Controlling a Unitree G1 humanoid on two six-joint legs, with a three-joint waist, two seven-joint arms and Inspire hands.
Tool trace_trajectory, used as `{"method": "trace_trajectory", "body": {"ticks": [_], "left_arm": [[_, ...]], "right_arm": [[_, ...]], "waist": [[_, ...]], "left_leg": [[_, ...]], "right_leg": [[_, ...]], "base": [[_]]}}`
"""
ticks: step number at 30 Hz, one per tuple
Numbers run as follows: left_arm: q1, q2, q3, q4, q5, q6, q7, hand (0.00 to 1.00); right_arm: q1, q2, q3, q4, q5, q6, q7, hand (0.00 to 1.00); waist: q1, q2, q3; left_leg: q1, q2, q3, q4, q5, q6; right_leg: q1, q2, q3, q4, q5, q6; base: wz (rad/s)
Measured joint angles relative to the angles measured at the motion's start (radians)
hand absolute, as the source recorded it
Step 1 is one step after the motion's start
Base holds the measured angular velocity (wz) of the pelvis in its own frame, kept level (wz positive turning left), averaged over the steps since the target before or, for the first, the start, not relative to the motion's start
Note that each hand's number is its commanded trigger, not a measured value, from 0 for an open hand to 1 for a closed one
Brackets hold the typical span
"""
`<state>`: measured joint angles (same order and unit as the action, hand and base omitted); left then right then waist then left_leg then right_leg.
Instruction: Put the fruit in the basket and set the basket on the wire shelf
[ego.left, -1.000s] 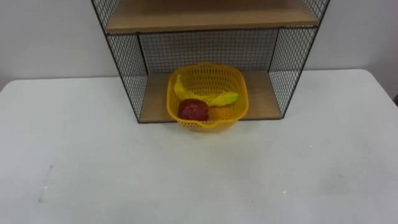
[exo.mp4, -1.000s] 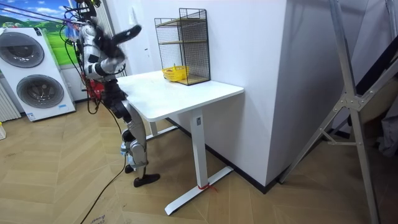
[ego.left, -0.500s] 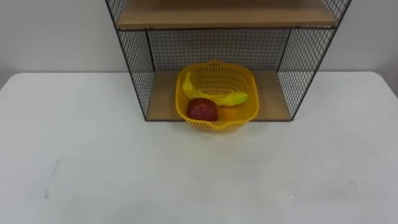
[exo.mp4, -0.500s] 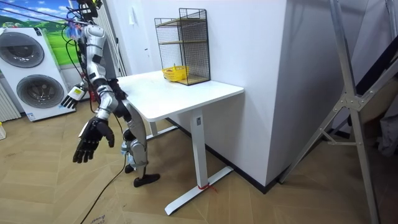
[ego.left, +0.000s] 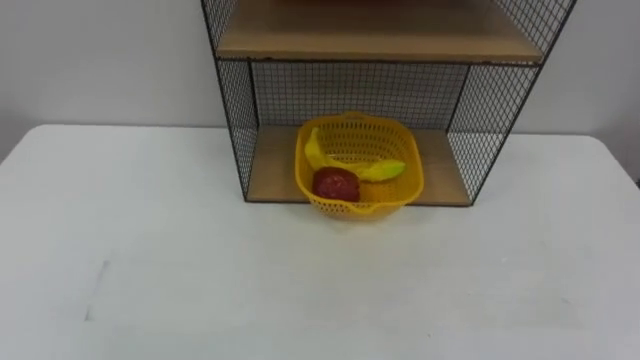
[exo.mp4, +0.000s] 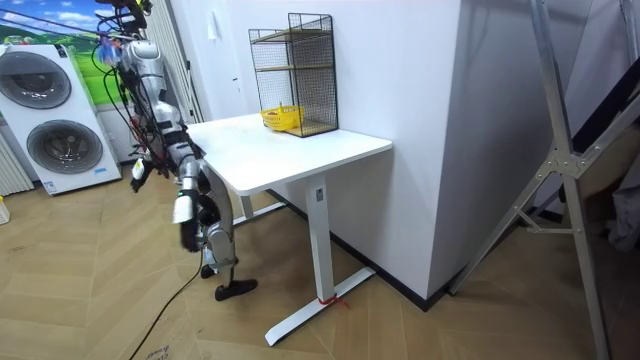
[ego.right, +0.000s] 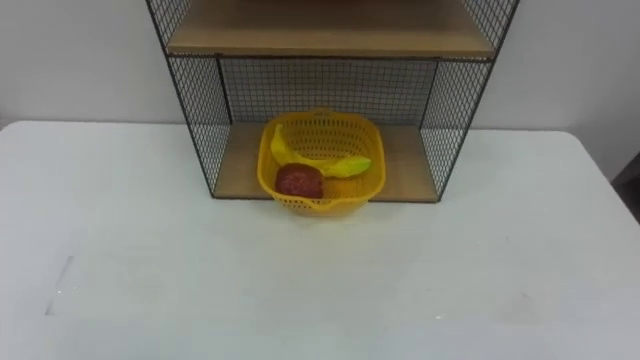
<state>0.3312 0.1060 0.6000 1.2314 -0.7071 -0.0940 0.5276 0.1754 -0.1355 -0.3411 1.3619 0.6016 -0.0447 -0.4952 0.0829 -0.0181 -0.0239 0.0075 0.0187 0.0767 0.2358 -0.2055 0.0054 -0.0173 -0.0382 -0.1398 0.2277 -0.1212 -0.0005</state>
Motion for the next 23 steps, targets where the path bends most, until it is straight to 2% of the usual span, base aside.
{"method": "trace_trajectory", "body": {"ticks": [2, 3, 4, 5, 6, 7, 8, 9, 11, 12, 14, 16, 19, 21, 23], "left_arm": [[-0.022, 0.0, -0.095, -0.004, 0.342, 0.046, -0.072, 0.0], [-0.03, 0.001, -0.121, -0.006, 0.421, 0.062, -0.083, 0.0], [-0.05, 0.008, -0.185, -0.016, 0.566, 0.1, -0.103, 0.0], [-0.075, 0.016, -0.262, -0.024, 0.697, 0.138, -0.12, 0.0], [-0.091, 0.02, -0.29, -0.028, 0.754, 0.152, -0.127, 0.0], [-0.13, 0.023, -0.33, -0.034, 0.842, 0.173, -0.138, 0.0], [-0.16, 0.022, -0.358, -0.038, 0.882, 0.182, -0.149, 0.0], [-0.165, 0.026, -0.372, -0.032, 0.904, 0.173, -0.157, 0.0], [-0.153, 0.028, -0.392, -0.051, 0.942, 0.186, -0.17, 0.0], [-0.16, 0.026, -0.408, -0.057, 0.958, 0.211, -0.174, 0.0], [-0.151, 0.025, -0.429, -0.057, 0.966, 0.242, -0.198, 0.0], [-0.152, 0.023, -0.431, -0.057, 0.966, 0.258, -0.218, 0.0], [-0.136, 0.022, -0.425, -0.056, 0.984, 0.263, -0.25, 0.0], [-0.127, 0.022, -0.425, -0.056, 0.985, 0.263, -0.264, 0.0], [-0.113, 0.02, -0.425, -0.056, 0.985, 0.265, -0.28, 0.0]], "right_arm": [[-0.042, -0.015, 0.084, -0.002, -0.214, 0.043, 0.079, 0.0], [-0.052, -0.018, 0.103, 0.001, -0.258, 0.051, 0.099, 0.0], [-0.06, -0.025, 0.154, -0.003, -0.346, 0.064, 0.134, 0.0], [-0.071, -0.026, 0.195, -0.003, -0.402, 0.084, 0.151, 0.0], [-0.078, -0.025, 0.207, -0.002, -0.418, 0.096, 0.156, 0.0], [-0.088, -0.023, 0.223, -0.001, -0.426, 0.117, 0.175, 0.0], [-0.097, -0.023, 0.243, -0.001, -0.422, 0.132, 0.195, 0.0], [-0.1, -0.021, 0.244, -0.002, -0.418, 0.135, 0.205, 0.0], [-0.108, -0.015, 0.259, -0.004, -0.413, 0.136, 0.233, 0.0], [-0.112, -0.012, 0.272, -0.005, -0.414, 0.14, 0.253, 0.0], [-0.113, -0.008, 0.283, -0.004, -0.414, 0.15, 0.288, 0.0], [-0.113, -0.006, 0.285, -0.004, -0.415, 0.151, 0.305, 0.0], [-0.114, -0.007, 0.289, -0.005, -0.418, 0.148, 0.335, 0.0], [-0.111, -0.007, 0.289, -0.008, -0.419, 0.146, 0.348, 0.0], [-0.106, -0.008, 0.289, -0.008, -0.419, 0.146, 0.369, 0.0]], "waist": [[0.006, 0.001, 0.0014], [0.003, 0.001, 0.0016], [-0.001, 0.001, 0.0028], [-0.023, -0.002, 0.0066], [-0.034, -0.003, 0.0095], [-0.047, -0.004, 0.012], [-0.049, -0.002, 0.014], [-0.05, -0.001, 0.0161], [-0.051, 0.0, 0.029], [-0.052, -0.002, 0.0402], [-0.052, -0.005, 0.04], [-0.051, -0.005, 0.0379], [-0.048, -0.004, 0.0373], [-0.05, -0.003, 0.0322], [-0.049, -0.004, 0.0234]], "left_leg": [[0.023, 0.0, 0.003, -0.014, 0.001, -0.001], [0.026, 0.001, 0.002, -0.014, 0.001, -0.001], [0.027, 0.002, -0.002, -0.014, 0.001, -0.001], [0.027, 0.0, -0.015, -0.014, 0.002, -0.003], [0.027, -0.001, -0.023, -0.014, 0.004, -0.006], [0.027, -0.001, -0.03, -0.015, 0.009, -0.009], [0.03, 0.001, -0.025, -0.024, 0.023, -0.008], [0.035, 0.001, -0.022, -0.031, 0.031, -0.002], [0.037, 0.0, -0.02, -0.039, 0.045, -0.006], [0.035, 0.0, -0.02, -0.041, 0.047, -0.006], [0.024, 0.001, -0.02, -0.041, 0.047, -0.005], [0.017, 0.003, -0.02, -0.04, 0.048, -0.008], [0.02, 0.005, -0.01, -0.041, 0.05, -0.01], [0.022, 0.006, -0.01, -0.041, 0.049, -0.01], [0.023, 0.006, -0.012, -0.041, 0.049, -0.011]], "right_leg": [[0.016, 0.002, 0.002, -0.014, 0.007, -0.003], [0.018, 0.004, 0.001, -0.02, 0.01, -0.004], [0.024, 0.006, -0.002, -0.026, 0.013, -0.006], [0.03, 0.005, -0.012, -0.029, 0.014, -0.007], [0.035, 0.005, -0.019, -0.031, 0.014, -0.007], [0.037, 0.006, -0.026, -0.039, 0.015, -0.009], [0.036, 0.01, -0.024, -0.04, 0.016, -0.011], [0.036, 0.012, -0.023, -0.041, 0.016, -0.013], [0.036, 0.015, -0.022, -0.041, 0.017, -0.016], [0.034, 0.015, -0.023, -0.042, 0.017, -0.017], [0.02, 0.018, -0.022, -0.043, 0.014, -0.022], [0.013, 0.022, -0.011, -0.046, 0.019, -0.022], [0.016, 0.026, -0.005, -0.044, 0.02, -0.023], [0.019, 0.027, -0.01, -0.043, 0.019, -0.025], [0.02, 0.026, -0.009, -0.043, 0.016, -0.028]], "base": [[-0.02], [0.0], [0.11], [0.17], [0.24], [0.08], [-0.05], [-0.23], [-0.11], [0.05], [0.02], [-0.02], [-0.06], [-0.02], [0.0]]}}
